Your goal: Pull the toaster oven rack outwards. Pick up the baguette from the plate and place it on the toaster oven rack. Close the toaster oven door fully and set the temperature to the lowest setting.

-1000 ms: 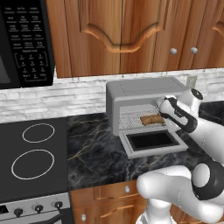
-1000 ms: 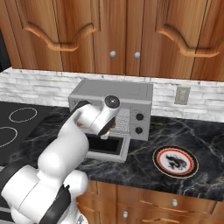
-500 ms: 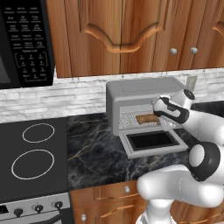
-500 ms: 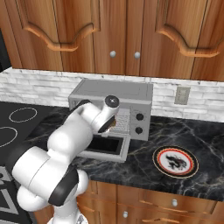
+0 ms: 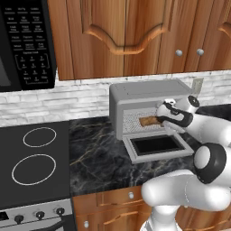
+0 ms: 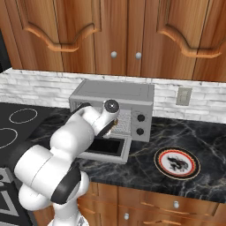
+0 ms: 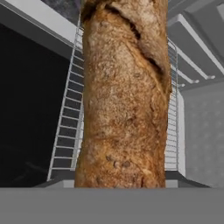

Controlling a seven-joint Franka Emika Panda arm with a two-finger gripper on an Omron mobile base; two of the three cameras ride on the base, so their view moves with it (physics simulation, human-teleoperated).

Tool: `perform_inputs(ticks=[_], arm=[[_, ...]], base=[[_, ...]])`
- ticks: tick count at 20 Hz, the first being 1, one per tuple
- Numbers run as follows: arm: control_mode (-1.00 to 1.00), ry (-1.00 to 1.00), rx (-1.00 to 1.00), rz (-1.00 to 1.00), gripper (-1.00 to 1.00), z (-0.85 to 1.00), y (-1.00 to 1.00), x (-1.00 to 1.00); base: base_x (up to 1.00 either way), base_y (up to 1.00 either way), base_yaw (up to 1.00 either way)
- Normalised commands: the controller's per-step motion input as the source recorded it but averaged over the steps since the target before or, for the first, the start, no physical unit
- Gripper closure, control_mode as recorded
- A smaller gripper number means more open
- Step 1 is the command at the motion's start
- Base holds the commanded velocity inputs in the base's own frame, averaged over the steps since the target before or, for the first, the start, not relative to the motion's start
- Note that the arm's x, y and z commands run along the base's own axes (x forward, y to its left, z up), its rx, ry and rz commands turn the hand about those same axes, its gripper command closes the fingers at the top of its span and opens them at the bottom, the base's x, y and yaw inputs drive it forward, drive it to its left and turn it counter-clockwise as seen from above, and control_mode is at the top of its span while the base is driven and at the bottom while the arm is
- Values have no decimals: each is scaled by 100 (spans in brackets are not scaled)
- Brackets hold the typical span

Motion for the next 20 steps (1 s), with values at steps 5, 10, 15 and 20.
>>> perform_inputs(ticks=[5, 10, 15, 20], arm=[[-100, 1, 0, 0, 100, -41, 0, 17], [-100, 26, 1, 0, -100, -30, 0, 0], [-100, 31, 4, 0, -100, -13, -12, -10], [-100, 28, 4, 0, -100, -9, -10, -5]], base=[[0, 0, 0], [0, 0, 0], [0, 0, 0], [0, 0, 0]])
